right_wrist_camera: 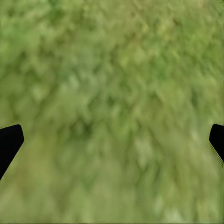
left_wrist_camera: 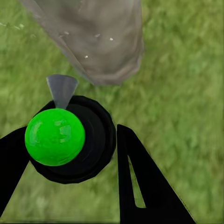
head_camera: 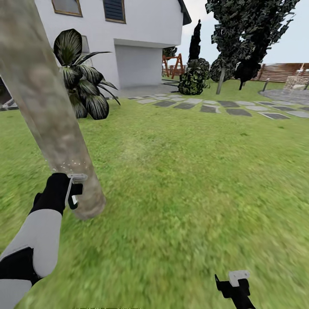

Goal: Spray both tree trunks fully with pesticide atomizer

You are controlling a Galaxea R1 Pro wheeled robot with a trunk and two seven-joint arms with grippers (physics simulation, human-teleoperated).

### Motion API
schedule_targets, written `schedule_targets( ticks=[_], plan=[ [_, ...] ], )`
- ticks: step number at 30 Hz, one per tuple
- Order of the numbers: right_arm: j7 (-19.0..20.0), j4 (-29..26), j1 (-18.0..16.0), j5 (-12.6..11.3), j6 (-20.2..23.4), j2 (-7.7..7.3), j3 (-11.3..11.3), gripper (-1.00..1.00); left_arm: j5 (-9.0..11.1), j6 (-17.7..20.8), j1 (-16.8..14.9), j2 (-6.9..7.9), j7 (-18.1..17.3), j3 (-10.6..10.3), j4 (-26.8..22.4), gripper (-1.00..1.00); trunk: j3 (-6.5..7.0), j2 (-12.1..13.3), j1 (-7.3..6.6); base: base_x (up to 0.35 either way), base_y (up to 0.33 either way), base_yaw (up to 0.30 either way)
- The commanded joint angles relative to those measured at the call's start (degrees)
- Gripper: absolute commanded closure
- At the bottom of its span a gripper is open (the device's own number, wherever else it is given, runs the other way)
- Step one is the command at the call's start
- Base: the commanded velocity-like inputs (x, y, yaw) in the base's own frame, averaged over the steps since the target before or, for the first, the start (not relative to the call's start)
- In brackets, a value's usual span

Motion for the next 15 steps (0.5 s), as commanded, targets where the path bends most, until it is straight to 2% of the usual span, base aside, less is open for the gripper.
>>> schedule_targets(
  ticks=[1, 8, 10, 15],
  plan=[
    [-0.07, 0.05, -0.02, 0.63, -0.18, 0.05, -0.45, -1.00, -0.56, 0.12, 0.01, 0.21, -0.56, 0.11, -0.03, 1.00, -0.05, -0.02, -0.01, 0.000, -0.273, 0.274],
    [-0.20, 0.01, -0.02, 0.63, -0.18, 0.09, -0.45, -1.00, -0.73, -0.28, 1.06, 0.53, -0.36, 0.03, 0.21, 1.00, -0.05, -0.02, -0.01, 0.055, -0.273, 0.265],
    [-0.27, 0.02, -0.02, 0.65, -0.18, 0.09, -0.45, -1.00, -0.46, -0.57, 2.74, 0.52, -0.26, 0.07, 0.20, 1.00, -0.05, -0.02, -0.01, 0.117, -0.273, 0.090],
    [-0.21, 0.05, -0.02, 0.72, -0.18, 0.00, -0.45, -1.00, -0.44, -0.78, 4.66, 0.71, -0.03, 0.58, 0.14, 1.00, -0.05, -0.02, -0.01, 0.129, -0.273, 0.010]
  ],
)
